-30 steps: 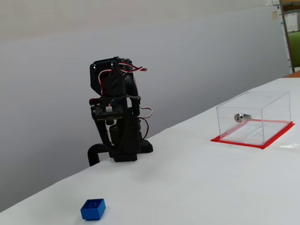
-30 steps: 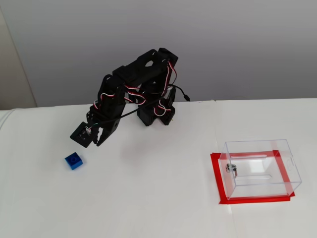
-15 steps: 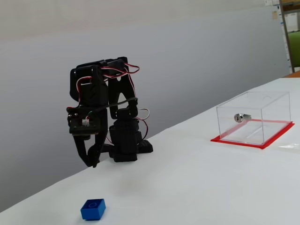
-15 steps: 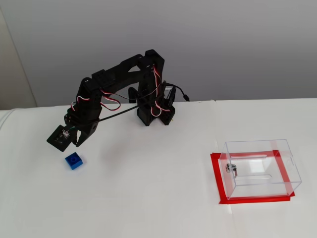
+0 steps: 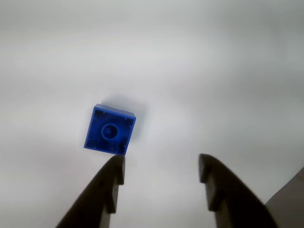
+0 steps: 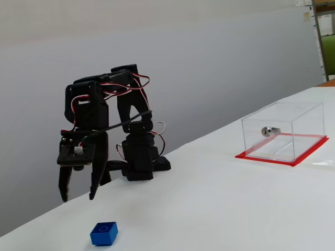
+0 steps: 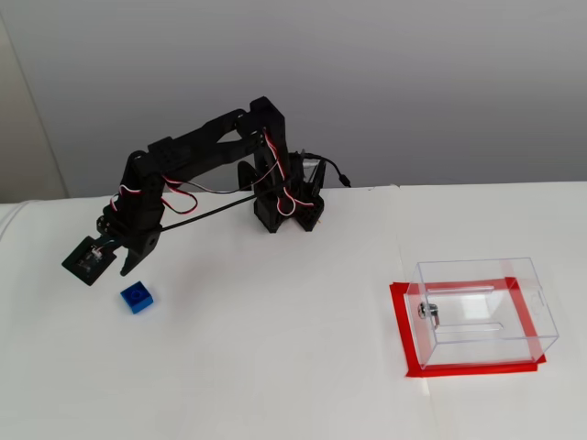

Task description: Pick the blue lego brick and place it into the transparent box

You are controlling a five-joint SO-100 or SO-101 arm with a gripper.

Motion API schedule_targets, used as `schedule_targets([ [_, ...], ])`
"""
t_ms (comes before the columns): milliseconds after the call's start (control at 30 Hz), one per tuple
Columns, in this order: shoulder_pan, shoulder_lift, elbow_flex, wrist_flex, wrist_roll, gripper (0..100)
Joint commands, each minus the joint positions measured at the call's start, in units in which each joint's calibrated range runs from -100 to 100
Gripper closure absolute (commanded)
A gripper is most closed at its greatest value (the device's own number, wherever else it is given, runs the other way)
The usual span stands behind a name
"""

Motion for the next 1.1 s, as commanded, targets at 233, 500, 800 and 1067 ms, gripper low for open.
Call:
schedule_targets([
  [233,-3.69,5.96,-8.43,-0.52,-0.38,69],
  [500,-5.76,6.63,-7.52,-0.26,-0.38,65],
  [800,-7.53,9.86,-6.17,-1.48,-0.44,65],
  [1067,-7.61,14.27,-5.72,-1.39,-0.44,65],
])
